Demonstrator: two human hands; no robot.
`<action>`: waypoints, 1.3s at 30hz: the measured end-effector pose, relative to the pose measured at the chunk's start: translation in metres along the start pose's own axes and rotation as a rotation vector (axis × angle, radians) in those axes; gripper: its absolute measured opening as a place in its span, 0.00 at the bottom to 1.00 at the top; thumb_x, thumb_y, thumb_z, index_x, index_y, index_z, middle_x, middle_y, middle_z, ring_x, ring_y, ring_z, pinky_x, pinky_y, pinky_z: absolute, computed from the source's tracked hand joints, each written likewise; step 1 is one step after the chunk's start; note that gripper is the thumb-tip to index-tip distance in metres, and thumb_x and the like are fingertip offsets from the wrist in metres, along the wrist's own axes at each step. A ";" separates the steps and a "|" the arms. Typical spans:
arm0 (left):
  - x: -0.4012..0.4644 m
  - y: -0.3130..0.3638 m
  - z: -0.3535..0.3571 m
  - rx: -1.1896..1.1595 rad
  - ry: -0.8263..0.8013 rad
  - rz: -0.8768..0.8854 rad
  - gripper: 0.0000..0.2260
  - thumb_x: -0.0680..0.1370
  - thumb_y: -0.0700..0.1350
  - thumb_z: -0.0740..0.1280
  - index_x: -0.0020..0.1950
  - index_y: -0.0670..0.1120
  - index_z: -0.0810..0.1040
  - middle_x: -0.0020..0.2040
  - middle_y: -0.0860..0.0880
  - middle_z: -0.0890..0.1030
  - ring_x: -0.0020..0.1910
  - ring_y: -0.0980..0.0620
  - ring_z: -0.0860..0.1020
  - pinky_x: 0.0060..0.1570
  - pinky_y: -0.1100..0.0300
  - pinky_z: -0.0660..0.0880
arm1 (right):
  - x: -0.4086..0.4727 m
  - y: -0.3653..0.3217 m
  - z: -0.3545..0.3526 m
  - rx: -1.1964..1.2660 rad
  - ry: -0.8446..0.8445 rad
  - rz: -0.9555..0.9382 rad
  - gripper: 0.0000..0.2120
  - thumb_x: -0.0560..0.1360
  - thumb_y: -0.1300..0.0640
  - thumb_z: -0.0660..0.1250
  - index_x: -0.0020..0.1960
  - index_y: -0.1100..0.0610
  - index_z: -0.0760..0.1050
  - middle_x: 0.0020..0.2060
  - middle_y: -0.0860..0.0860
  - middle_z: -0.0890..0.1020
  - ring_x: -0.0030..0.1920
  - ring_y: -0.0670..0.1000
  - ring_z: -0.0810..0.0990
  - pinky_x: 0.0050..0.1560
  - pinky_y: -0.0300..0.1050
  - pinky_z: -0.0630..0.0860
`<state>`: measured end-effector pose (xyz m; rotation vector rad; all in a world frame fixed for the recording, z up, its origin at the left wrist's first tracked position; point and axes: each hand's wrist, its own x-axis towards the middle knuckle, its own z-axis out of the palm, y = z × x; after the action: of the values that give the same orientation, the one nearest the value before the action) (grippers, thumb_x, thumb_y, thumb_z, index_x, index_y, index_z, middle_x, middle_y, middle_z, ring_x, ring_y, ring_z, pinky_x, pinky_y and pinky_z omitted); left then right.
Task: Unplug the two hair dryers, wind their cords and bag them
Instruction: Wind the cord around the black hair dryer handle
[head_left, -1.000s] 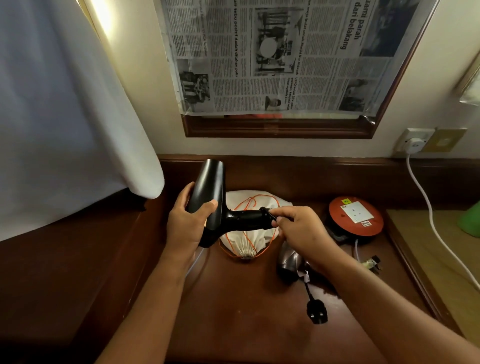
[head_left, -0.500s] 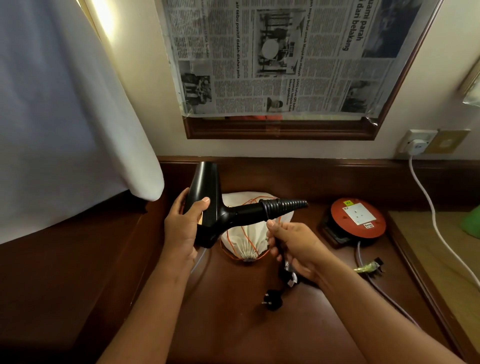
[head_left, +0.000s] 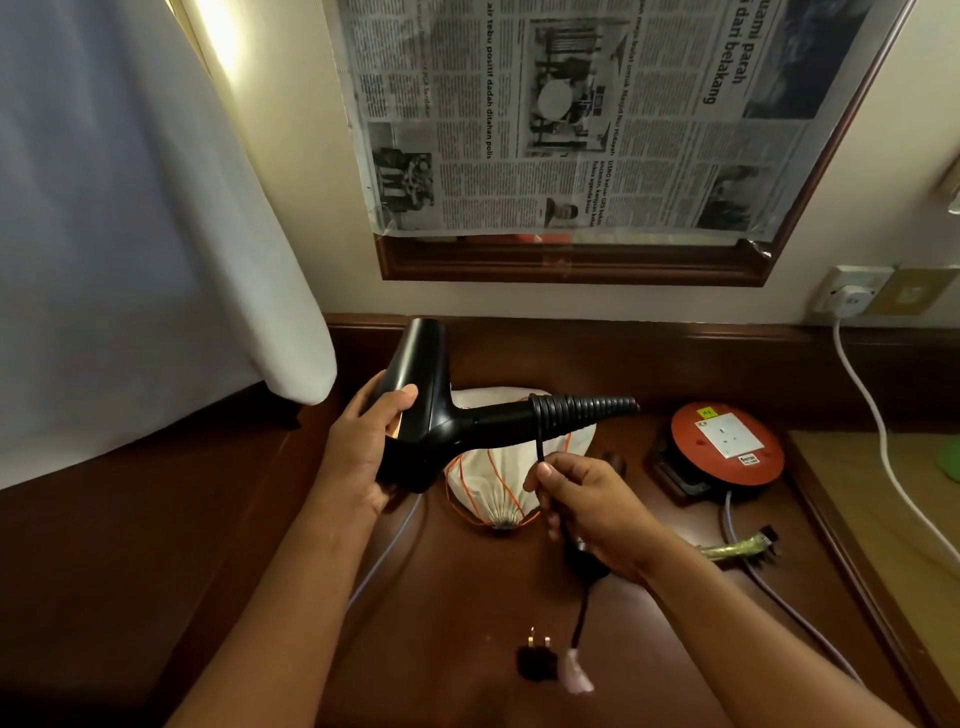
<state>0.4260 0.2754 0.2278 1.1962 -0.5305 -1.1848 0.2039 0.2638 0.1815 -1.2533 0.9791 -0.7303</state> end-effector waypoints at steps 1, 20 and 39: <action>0.001 0.000 -0.001 0.001 -0.007 -0.003 0.13 0.73 0.42 0.70 0.57 0.52 0.80 0.55 0.41 0.81 0.49 0.42 0.82 0.46 0.47 0.80 | 0.000 0.000 0.000 -0.050 0.008 0.003 0.14 0.81 0.56 0.59 0.41 0.61 0.76 0.28 0.53 0.71 0.25 0.48 0.68 0.25 0.41 0.69; 0.007 0.018 -0.010 0.084 -0.176 -0.126 0.10 0.76 0.45 0.66 0.57 0.53 0.80 0.54 0.42 0.82 0.46 0.45 0.82 0.53 0.48 0.77 | 0.021 -0.015 -0.022 -0.303 -0.067 0.072 0.13 0.81 0.57 0.58 0.47 0.64 0.78 0.27 0.51 0.66 0.25 0.45 0.64 0.28 0.39 0.62; 0.015 0.023 -0.017 0.186 -0.541 -0.276 0.20 0.73 0.48 0.70 0.65 0.51 0.77 0.59 0.40 0.79 0.53 0.43 0.80 0.58 0.46 0.75 | 0.051 -0.089 -0.062 -0.564 -0.429 0.247 0.21 0.76 0.44 0.64 0.30 0.56 0.74 0.27 0.52 0.63 0.26 0.48 0.61 0.31 0.43 0.58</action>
<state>0.4548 0.2674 0.2391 1.1240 -0.9155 -1.7438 0.1752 0.1756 0.2565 -1.6479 0.9839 0.0294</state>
